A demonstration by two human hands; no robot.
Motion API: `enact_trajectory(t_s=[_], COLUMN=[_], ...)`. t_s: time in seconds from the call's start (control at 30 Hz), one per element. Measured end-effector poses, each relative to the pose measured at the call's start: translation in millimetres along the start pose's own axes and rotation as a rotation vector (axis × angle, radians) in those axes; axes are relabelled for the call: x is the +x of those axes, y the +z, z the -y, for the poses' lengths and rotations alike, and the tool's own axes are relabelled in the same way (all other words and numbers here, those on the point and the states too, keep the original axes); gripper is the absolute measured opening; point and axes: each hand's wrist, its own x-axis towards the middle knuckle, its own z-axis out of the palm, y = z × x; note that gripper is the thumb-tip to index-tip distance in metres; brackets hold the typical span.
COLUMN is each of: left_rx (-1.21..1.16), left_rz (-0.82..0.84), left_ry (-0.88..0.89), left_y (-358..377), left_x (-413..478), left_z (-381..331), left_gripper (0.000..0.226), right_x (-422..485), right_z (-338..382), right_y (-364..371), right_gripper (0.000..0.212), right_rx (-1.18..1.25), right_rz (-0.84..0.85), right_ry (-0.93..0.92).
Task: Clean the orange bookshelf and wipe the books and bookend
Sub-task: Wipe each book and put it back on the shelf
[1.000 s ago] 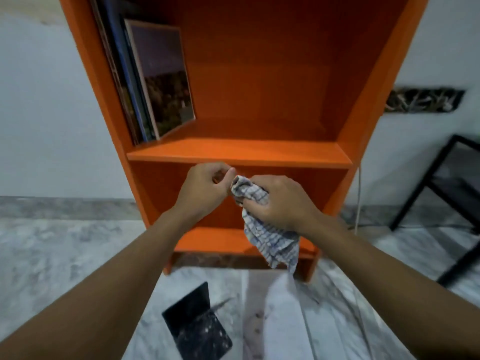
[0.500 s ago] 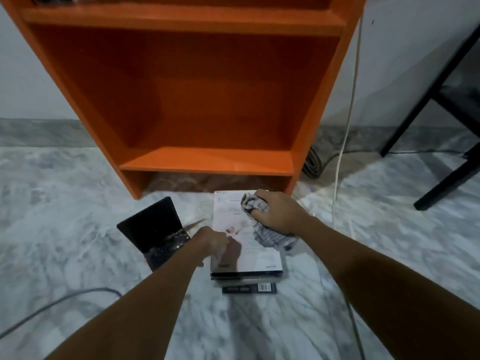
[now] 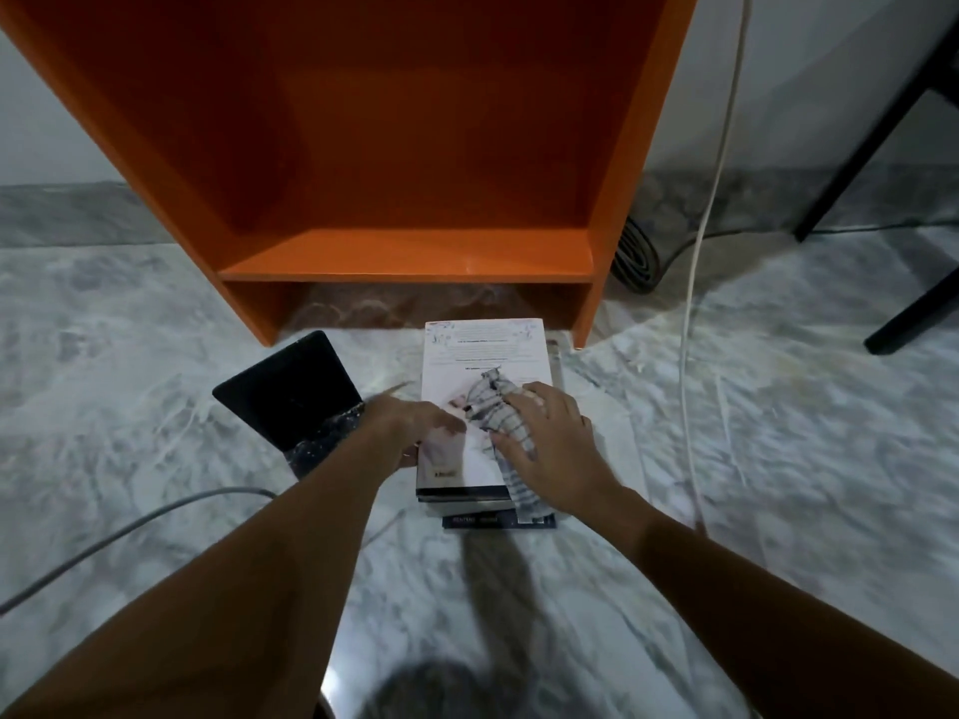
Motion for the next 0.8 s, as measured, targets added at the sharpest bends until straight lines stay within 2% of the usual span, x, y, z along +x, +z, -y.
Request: enact_trajectory(t_s=[0.13,0.23,0.33,0.43,0.57,0.67,0.8], left_rx=[-0.063,-0.032,-0.042,-0.01,-0.01,-0.002,-0.025], left_rz=[-0.037,-0.044,0.012,0.058,0.089,0.119,0.133], left_ry=[0.03,0.028,0.023,0.009,-0.013,0.04,0.079], left_y=[3.5,3.9,3.7,5.3,8.2,8.6,4.9], left_x=[9.4,15.0,20.2,23.5,31.3,30.7,32.2], left_z=[0.1,0.9,3.4,8.3,12.6,10.7,10.5], left_gripper=[0.024,0.036,0.03,0.021,0.038,0.013,0.017], right_x=[0.9,0.2,-1.8,4.1,13.7,22.1,26.8], right_z=[-1.3,1.5,5.9,7.6,8.6,11.6,9.1], right_y=[2.4,3.2,3.2,0.2,-0.5,-13.5,-21.8], right_gripper=[0.051,0.052,0.056,0.056,0.052,0.055,0.056], right_rx=[0.277,0.383,0.468,0.459,0.52,0.597,0.844], right_rz=[-0.077,-0.135,-0.172,-0.136,-0.154,-0.116,-0.086], right_ry=[0.083,0.19,0.343,0.427,0.475,0.529,0.593])
